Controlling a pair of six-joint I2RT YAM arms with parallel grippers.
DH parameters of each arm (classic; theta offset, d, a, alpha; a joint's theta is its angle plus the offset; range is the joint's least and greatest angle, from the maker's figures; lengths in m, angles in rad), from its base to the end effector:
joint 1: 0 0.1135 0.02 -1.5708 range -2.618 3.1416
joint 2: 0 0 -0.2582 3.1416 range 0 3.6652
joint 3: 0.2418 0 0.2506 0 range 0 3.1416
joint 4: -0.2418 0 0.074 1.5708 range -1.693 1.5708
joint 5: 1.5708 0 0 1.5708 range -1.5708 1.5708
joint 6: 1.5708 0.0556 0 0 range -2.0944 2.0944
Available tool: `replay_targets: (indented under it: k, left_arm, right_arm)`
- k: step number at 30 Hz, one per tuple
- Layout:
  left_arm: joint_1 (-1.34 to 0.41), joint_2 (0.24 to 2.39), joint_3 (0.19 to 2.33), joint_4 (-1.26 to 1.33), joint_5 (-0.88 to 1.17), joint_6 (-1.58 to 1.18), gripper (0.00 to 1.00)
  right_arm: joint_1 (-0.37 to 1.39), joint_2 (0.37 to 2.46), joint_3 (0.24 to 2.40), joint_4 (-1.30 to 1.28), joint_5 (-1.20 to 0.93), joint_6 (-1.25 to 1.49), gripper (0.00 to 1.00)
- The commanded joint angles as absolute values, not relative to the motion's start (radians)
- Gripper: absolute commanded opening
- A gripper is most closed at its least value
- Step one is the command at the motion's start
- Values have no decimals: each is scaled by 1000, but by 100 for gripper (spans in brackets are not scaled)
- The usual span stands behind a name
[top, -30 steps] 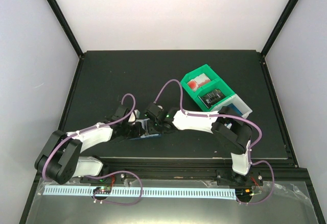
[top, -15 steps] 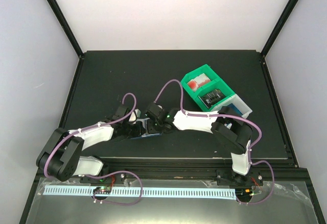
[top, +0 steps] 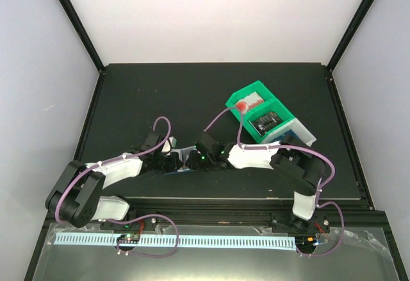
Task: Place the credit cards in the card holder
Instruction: Insert the credit card into the card holder, then turn over the card slot in the card holder.
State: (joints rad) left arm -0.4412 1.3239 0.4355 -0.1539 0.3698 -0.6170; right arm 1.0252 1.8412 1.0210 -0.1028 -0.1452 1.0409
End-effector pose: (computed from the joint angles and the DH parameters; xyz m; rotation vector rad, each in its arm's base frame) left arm 0.1907 -0.1123 0.1042 -0.1029 2.7552 -0.8207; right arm 0.1886 0.3261 0.1224 -0.0462 2.7897 0.9082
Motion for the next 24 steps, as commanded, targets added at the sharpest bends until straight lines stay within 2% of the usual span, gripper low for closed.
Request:
replay_targets:
  k: [1,7,14,24]
  left_arm:
    - [-448,1338,405,-207,300,-616,4]
    - [-448,1310,418,-233,291,-608,5]
    - [-448,1107,448,-359,208,-610,16]
    - [-446,948,515,-479,53,-641,23]
  right_arm:
    - [995,1858,1024,12,-216,1066,34]
    - [980,1882,1017,69,-241,1050,31]
    - [980,1876,1017,97,-276,1014,32]
    - [990,1919,1058,184,-404,982,39]
